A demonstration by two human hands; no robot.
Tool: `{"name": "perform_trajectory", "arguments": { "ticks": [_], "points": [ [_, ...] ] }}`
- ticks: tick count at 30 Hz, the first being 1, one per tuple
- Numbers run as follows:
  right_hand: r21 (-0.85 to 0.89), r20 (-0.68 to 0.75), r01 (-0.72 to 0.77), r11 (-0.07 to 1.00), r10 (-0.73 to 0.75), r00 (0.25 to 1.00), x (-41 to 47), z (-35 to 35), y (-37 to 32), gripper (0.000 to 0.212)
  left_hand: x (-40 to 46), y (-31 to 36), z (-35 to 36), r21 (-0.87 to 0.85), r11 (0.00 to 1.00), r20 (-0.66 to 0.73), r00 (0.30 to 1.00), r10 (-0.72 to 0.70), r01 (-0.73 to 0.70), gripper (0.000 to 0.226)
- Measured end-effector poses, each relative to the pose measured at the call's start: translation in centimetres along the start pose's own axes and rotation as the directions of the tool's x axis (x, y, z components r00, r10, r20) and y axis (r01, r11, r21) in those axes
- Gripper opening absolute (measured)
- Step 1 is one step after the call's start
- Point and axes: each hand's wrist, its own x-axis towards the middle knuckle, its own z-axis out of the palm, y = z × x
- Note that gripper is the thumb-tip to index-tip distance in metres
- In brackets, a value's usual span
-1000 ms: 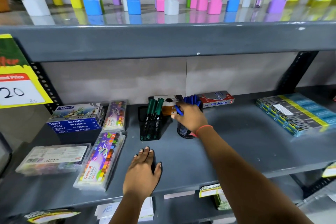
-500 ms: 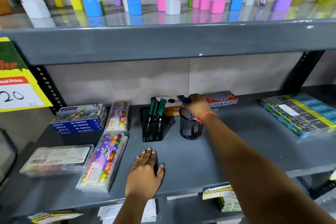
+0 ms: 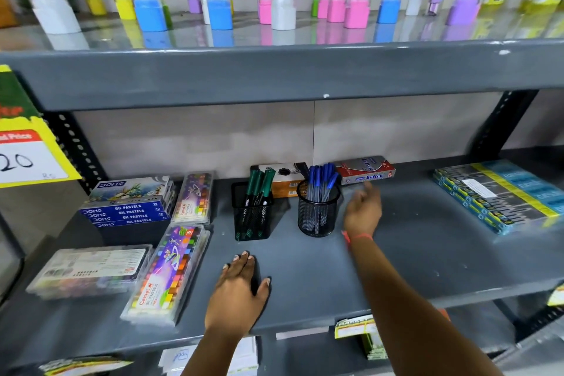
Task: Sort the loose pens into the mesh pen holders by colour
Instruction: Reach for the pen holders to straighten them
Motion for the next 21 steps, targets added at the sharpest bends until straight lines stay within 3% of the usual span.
{"name": "perform_trajectory", "arguments": {
  "ticks": [4,8,14,21],
  "points": [
    [0.053,0.130,-0.114,0.992,0.107,0.986,-1.8,0.9,3.4,0.064,1.1,1.0,-0.4,-0.398,0.906,-0.131,0.969,-0.208,0.140,0.080],
    [-0.008,0.283,-0.047,0.999,0.047,0.958,-2.9,2.5,5.4,0.107,3.5,3.5,0.3,-0.637,0.757,-0.215,0.910,-0.355,0.144,0.102],
    [-0.103,0.263,0.023,0.994,0.005,0.965,-2.1,4.1,5.8,0.123,6.9,4.5,1.3,-0.663,0.724,-0.286,0.829,-0.481,0.191,0.115],
    [-0.068,0.324,0.070,0.995,-0.044,0.945,-1.4,4.3,5.9,0.111,8.3,5.3,1.7,-0.576,0.760,-0.317,0.774,-0.548,0.302,0.094]
  ]
}}
